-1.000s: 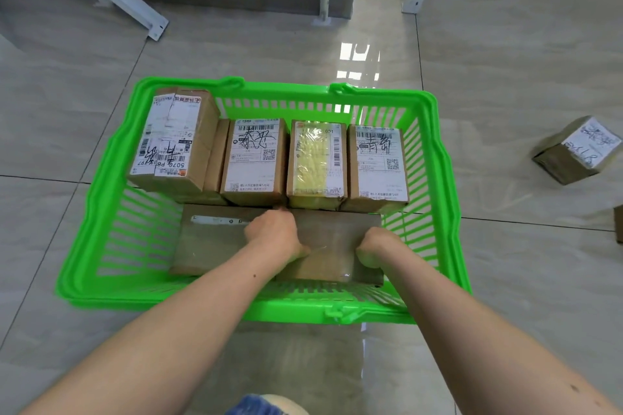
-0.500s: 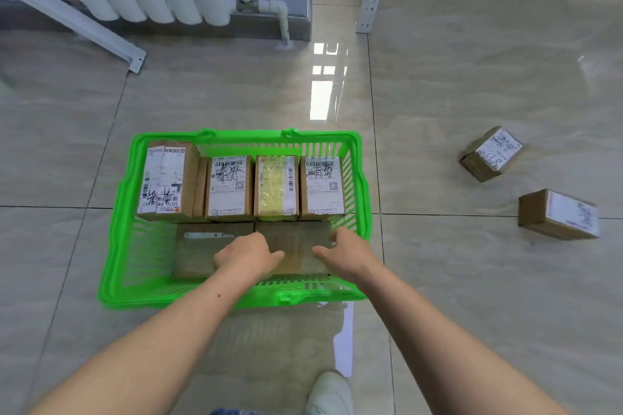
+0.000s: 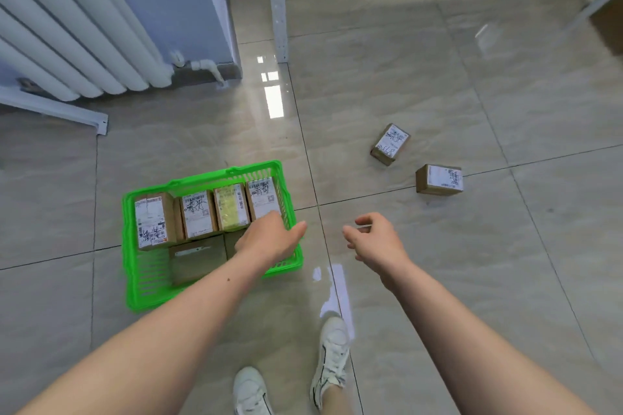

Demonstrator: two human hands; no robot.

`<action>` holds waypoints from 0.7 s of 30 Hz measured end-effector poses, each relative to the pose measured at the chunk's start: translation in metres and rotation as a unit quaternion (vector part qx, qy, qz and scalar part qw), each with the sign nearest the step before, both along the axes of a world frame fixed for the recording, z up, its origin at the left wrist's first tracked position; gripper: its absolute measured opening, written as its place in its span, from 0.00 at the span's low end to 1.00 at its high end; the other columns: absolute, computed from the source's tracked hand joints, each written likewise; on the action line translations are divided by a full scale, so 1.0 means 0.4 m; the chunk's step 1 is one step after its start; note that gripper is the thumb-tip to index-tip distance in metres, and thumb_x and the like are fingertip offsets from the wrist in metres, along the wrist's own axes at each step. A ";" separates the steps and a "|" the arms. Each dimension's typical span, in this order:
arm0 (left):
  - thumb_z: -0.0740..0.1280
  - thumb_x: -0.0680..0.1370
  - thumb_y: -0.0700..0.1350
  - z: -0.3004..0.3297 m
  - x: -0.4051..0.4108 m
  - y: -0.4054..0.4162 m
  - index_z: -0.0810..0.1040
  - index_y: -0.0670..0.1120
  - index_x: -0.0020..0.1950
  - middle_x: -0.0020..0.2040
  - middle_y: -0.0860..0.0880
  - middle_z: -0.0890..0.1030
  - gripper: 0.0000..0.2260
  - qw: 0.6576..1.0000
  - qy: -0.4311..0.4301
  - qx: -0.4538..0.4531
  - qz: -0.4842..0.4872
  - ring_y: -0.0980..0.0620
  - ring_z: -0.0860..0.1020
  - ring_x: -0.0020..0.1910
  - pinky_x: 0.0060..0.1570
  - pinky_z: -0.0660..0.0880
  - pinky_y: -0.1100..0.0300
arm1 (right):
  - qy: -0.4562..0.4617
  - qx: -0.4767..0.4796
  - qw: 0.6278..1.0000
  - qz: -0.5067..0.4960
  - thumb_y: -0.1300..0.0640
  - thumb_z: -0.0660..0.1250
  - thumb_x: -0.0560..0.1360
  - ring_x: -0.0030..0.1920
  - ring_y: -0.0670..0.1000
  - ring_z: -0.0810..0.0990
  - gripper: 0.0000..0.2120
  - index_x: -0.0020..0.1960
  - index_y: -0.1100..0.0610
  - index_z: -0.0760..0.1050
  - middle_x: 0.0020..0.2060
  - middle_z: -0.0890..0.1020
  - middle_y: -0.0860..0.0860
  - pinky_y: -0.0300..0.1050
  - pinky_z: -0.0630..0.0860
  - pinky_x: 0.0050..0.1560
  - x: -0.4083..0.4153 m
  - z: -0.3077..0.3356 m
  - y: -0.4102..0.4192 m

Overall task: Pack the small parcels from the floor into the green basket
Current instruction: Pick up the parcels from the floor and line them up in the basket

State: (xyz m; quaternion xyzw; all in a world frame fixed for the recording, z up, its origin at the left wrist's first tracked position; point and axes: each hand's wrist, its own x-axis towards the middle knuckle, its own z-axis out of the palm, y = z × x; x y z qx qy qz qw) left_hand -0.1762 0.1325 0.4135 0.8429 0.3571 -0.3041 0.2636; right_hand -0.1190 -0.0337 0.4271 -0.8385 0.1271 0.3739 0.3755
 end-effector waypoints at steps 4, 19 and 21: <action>0.58 0.74 0.66 0.073 0.114 -0.103 0.73 0.46 0.60 0.54 0.43 0.82 0.27 0.999 -0.012 -0.030 -0.005 0.41 0.80 0.54 0.55 0.77 0.50 | -0.005 0.020 0.999 -0.047 0.52 0.67 0.72 0.55 0.57 0.81 0.17 0.58 0.53 0.69 0.45 0.79 0.50 0.60 0.77 0.60 0.095 0.072 -0.107; 0.60 0.75 0.64 0.055 0.628 -0.310 0.70 0.43 0.66 0.60 0.44 0.78 0.29 0.996 -0.049 -0.069 0.041 0.40 0.77 0.59 0.58 0.75 0.50 | -0.011 0.000 0.998 -0.066 0.49 0.66 0.73 0.56 0.55 0.81 0.22 0.64 0.55 0.67 0.42 0.77 0.44 0.58 0.77 0.61 0.602 0.073 -0.303; 0.60 0.76 0.63 0.030 0.698 -0.299 0.70 0.42 0.67 0.64 0.44 0.77 0.29 0.995 -0.048 -0.071 0.043 0.42 0.74 0.64 0.60 0.72 0.51 | -0.009 -0.007 0.998 -0.066 0.48 0.65 0.73 0.55 0.55 0.80 0.24 0.65 0.55 0.67 0.41 0.77 0.45 0.58 0.77 0.60 0.675 0.046 -0.294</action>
